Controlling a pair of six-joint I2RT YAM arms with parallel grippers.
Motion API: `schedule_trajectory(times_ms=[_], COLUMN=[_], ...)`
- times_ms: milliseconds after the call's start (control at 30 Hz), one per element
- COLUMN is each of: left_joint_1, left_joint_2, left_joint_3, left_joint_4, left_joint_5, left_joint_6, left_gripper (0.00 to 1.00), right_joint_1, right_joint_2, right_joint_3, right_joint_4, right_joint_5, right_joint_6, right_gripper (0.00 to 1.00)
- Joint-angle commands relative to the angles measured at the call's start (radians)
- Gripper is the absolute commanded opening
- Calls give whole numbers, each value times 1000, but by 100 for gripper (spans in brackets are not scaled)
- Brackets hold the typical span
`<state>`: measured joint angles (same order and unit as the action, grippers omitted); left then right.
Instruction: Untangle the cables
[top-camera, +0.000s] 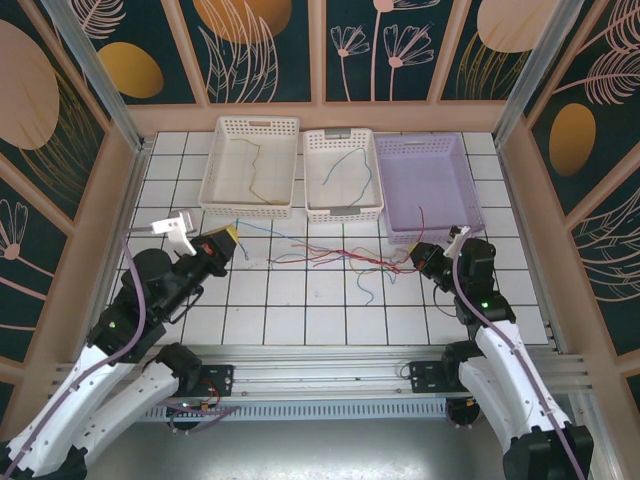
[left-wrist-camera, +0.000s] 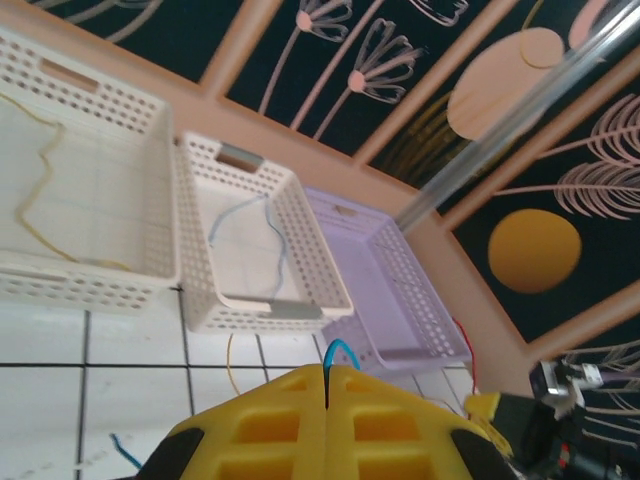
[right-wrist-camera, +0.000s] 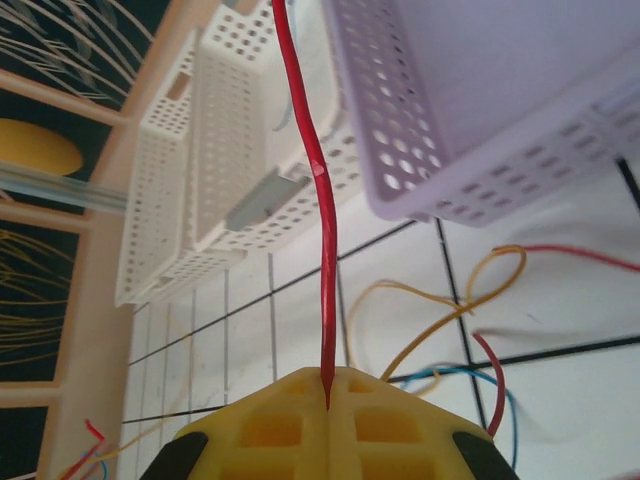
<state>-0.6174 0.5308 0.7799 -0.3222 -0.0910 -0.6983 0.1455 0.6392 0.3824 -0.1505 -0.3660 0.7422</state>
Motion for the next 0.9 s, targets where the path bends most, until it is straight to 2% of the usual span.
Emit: schedule_trajectory(times_ms=[0, 133, 500, 867], left_joint_1=[-2, -2, -2, -2], left_joint_2=[23, 78, 269, 552], left_joint_3=[114, 253, 499, 759], left_joint_4=[-95, -128, -74, 24], left_joint_5=[-128, -152, -82, 92], left_joint_6=[68, 112, 150, 146], left_gripper=[0, 0, 0, 0], right_joint_1=[-10, -11, -12, -11], right_joint_2=[-12, -9, 26, 41], right_joint_3=[-32, -69, -152, -191], right_joint_4=[-10, -5, 57, 118], right_joint_5=[41, 72, 115, 102], right_joint_6=[-6, -12, -26, -25], right_gripper=[0, 0, 0, 0])
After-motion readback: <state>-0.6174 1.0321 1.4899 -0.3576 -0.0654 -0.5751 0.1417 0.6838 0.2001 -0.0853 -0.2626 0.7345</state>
